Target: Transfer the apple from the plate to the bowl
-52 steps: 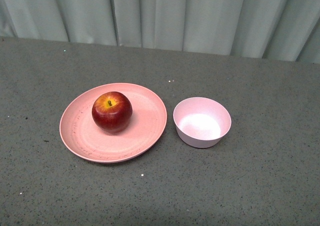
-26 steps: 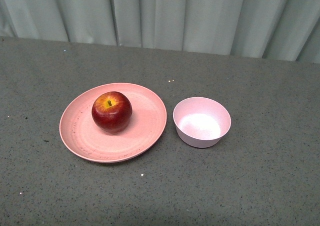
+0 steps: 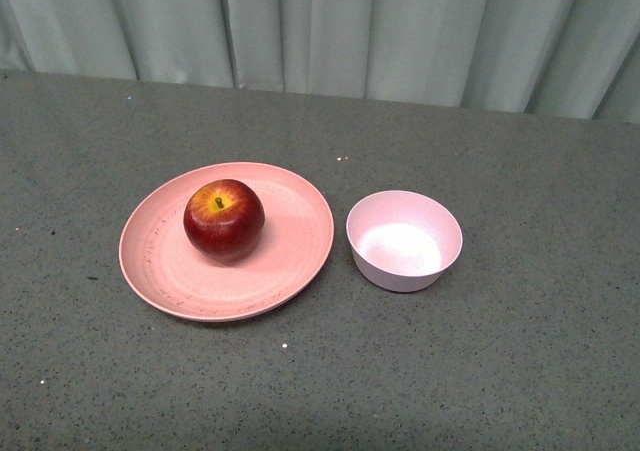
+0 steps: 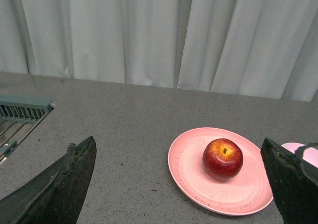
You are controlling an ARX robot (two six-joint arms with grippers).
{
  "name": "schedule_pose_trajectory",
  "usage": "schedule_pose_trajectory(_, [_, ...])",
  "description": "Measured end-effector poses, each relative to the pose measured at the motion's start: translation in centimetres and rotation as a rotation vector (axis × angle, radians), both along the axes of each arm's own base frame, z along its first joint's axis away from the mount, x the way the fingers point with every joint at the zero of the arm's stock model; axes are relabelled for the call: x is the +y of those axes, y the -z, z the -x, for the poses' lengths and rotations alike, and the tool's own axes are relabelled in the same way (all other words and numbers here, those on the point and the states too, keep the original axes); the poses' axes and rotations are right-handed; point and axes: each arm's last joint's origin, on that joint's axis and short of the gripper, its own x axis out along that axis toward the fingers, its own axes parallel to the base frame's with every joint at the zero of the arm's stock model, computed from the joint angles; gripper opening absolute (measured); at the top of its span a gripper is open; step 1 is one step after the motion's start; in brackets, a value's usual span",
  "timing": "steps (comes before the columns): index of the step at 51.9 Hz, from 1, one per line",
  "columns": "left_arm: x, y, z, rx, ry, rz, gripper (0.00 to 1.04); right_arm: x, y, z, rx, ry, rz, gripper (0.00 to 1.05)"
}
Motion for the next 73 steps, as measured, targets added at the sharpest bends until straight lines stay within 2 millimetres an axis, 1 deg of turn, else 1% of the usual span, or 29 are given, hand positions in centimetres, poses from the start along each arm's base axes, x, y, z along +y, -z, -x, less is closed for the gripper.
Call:
schedule_pose_trajectory(2, [0.0,0.0,0.0,0.000,0.000,0.000,0.98,0.0,0.0,0.0,0.000,0.000,0.000,0.06])
schedule_pose_trajectory(4, [0.0,0.0,0.0,0.000,0.000,0.000,0.98,0.0,0.0,0.0,0.000,0.000,0.000,0.17])
schedule_pose_trajectory(6, [0.0,0.0,0.0,0.000,0.000,0.000,0.98,0.0,0.0,0.0,-0.001,0.000,0.000,0.24])
schedule_pose_trajectory(7, [0.0,0.0,0.0,0.000,0.000,0.000,0.98,0.0,0.0,0.0,-0.001,0.000,0.000,0.26])
schedule_pose_trajectory(11, [0.0,0.0,0.0,0.000,0.000,0.000,0.98,0.0,0.0,0.0,-0.001,0.000,0.000,0.40])
schedule_pose_trajectory(15, [0.0,0.0,0.0,0.000,0.000,0.000,0.98,0.0,0.0,0.0,0.000,0.000,0.000,0.51])
schedule_pose_trajectory(18, [0.0,0.0,0.0,0.000,0.000,0.000,0.98,0.0,0.0,0.0,-0.001,0.000,0.000,0.61])
schedule_pose_trajectory(20, [0.0,0.0,0.0,0.000,0.000,0.000,0.98,0.0,0.0,0.0,-0.001,0.000,0.000,0.72])
schedule_pose_trajectory(24, [0.0,0.0,0.0,0.000,0.000,0.000,0.98,0.0,0.0,0.0,-0.001,0.000,0.000,0.83])
schedule_pose_trajectory(28, [0.0,0.0,0.0,0.000,0.000,0.000,0.98,0.0,0.0,0.0,-0.001,0.000,0.000,0.96])
schedule_pose_trajectory(30, [0.0,0.0,0.0,0.000,0.000,0.000,0.98,0.0,0.0,0.0,-0.001,0.000,-0.001,0.97])
schedule_pose_trajectory(31, [0.0,0.0,0.0,0.003,-0.012,0.001,0.98,0.0,0.0,0.0,-0.001,0.000,-0.001,0.95])
schedule_pose_trajectory(32, [0.0,0.2,-0.1,0.027,-0.068,0.006,0.98,0.0,0.0,0.0,-0.001,0.000,0.000,0.95])
schedule_pose_trajectory(36, [0.1,0.7,-0.4,0.090,-0.196,0.006,0.98,0.0,0.0,0.0,0.000,0.001,0.000,0.95])
schedule_pose_trajectory(38, [0.1,0.9,-0.7,0.116,-0.220,0.004,0.98,0.0,0.0,0.0,0.000,0.001,0.000,0.95])
schedule_pose_trajectory(41, [0.1,0.9,-1.1,0.128,-0.211,0.014,0.98,0.0,0.0,0.0,0.000,0.000,0.000,0.95])
schedule_pose_trajectory(45, [0.0,0.7,-1.9,0.154,-0.158,0.050,0.98,0.0,0.0,0.0,0.000,0.000,0.000,0.95])
schedule_pose_trajectory(51, [-0.1,0.2,-3.7,0.165,-0.092,0.069,0.98,0.0,0.0,0.0,0.000,0.000,0.000,0.95])
schedule_pose_trajectory(54, [-0.1,-0.2,-4.9,0.159,-0.059,0.078,0.98,0.0,0.0,0.0,0.000,0.000,0.000,0.95])
schedule_pose_trajectory(57, [-0.3,-0.5,-6.7,0.162,-0.030,0.079,0.98,0.0,0.0,0.0,0.000,0.000,0.000,0.95])
schedule_pose_trajectory(58, [-0.4,-0.5,-7.7,0.169,-0.011,0.078,0.98,0.0,0.0,0.0,0.000,0.000,0.000,0.95])
schedule_pose_trajectory(59, [-0.4,-0.5,-8.0,0.171,-0.007,0.078,0.98,0.0,0.0,0.0,0.000,0.000,0.000,0.95])
schedule_pose_trajectory(63, [-1.1,-0.1,-11.3,0.210,0.042,0.074,0.98,0.0,0.0,0.0,0.000,0.000,0.000,0.95])
schedule_pose_trajectory(67, [-2.3,1.1,-14.8,0.278,0.085,0.066,0.98,0.0,0.0,0.0,0.000,0.000,0.000,0.95])
schedule_pose_trajectory(73, [-4.3,3.0,-19.0,0.381,0.134,0.030,0.98,0.0,0.0,0.0,0.000,0.000,0.000,0.95])
